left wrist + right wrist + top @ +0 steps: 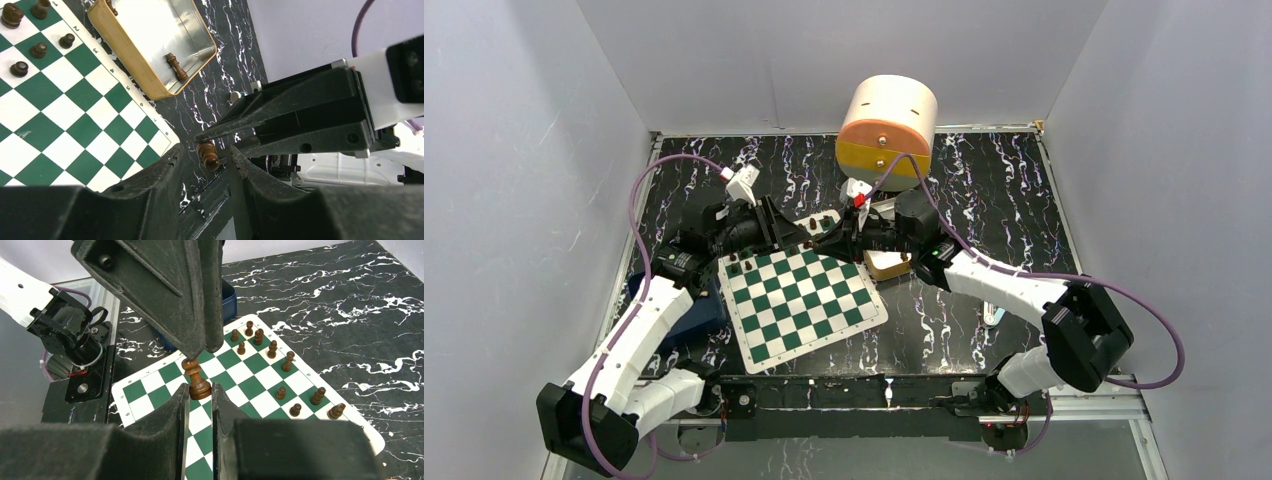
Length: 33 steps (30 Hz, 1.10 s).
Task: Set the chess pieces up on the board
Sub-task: Place the chess piece on the chessboard.
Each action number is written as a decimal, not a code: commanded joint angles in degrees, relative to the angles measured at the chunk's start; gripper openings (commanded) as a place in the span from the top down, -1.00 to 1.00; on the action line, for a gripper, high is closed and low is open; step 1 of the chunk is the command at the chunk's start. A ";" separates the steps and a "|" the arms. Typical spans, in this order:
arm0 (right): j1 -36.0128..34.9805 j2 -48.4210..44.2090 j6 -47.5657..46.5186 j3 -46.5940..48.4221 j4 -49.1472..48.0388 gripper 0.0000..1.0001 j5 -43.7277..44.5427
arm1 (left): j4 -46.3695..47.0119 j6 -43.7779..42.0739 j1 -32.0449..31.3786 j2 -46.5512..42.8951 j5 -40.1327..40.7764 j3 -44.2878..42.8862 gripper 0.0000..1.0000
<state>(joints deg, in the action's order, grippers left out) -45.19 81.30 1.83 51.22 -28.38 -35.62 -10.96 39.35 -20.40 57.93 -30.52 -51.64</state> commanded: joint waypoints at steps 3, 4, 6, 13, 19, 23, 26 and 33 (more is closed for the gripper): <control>-0.67 1.59 2.95 3.49 -4.13 0.56 0.91 | 1.69 0.15 0.09 -0.30 -3.51 -1.15 0.34; -0.74 1.80 3.25 3.64 -4.21 0.56 0.86 | 1.61 0.19 0.10 -0.21 -3.61 -1.04 0.34; -0.88 2.17 3.59 3.85 -4.27 0.56 0.80 | 1.63 0.20 0.10 0.02 -3.81 -0.91 0.33; -1.00 2.31 5.51 3.76 -5.67 0.57 0.73 | 0.50 -0.45 0.08 0.51 -3.97 -1.57 0.27; -1.04 1.56 6.00 3.04 -6.28 0.57 0.53 | -2.34 -2.69 0.10 0.86 -1.91 -2.67 0.10; -1.02 1.23 6.11 2.87 -6.34 0.57 0.77 | -2.15 -2.58 0.08 0.79 -2.25 -2.41 0.19; -1.04 1.32 6.63 2.97 -6.57 0.58 1.04 | -1.37 -1.67 0.09 0.65 -3.20 -2.13 0.34; -1.01 2.02 8.34 2.60 -7.51 0.58 1.56 | -0.85 -0.85 0.06 0.16 -4.86 -1.45 0.68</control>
<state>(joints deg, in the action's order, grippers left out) -45.89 83.85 8.86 52.29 -31.55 -34.68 -12.38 38.44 -20.40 58.85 -33.10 -51.90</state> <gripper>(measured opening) 0.252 0.195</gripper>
